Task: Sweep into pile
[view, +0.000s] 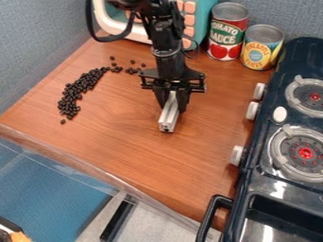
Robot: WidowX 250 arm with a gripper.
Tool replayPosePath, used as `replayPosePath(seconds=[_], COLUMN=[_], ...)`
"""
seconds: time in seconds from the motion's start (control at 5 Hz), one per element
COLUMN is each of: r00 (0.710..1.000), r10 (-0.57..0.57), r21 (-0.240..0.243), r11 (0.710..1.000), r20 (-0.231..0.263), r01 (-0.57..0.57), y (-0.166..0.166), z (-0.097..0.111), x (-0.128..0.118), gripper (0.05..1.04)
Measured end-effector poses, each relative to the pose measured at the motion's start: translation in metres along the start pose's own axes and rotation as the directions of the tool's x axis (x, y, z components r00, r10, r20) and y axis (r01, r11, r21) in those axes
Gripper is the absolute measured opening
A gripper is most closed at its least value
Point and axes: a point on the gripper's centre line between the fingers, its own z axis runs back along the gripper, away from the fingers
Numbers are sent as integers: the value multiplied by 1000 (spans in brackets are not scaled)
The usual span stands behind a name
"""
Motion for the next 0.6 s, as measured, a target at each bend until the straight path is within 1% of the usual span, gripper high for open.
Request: replayPosePath(seconds=[0.2,0.4,0.6], r00=[1000,999,1000], r10=[17,35,24], r21=[4,-13,-22], r11=[1000,999,999], r20=[21,27,21], r01=[-17,-35,-23], y=[-5,-9,-17], z=[-5,-5,-6], x=[17,25,22], gripper=[390,390,390])
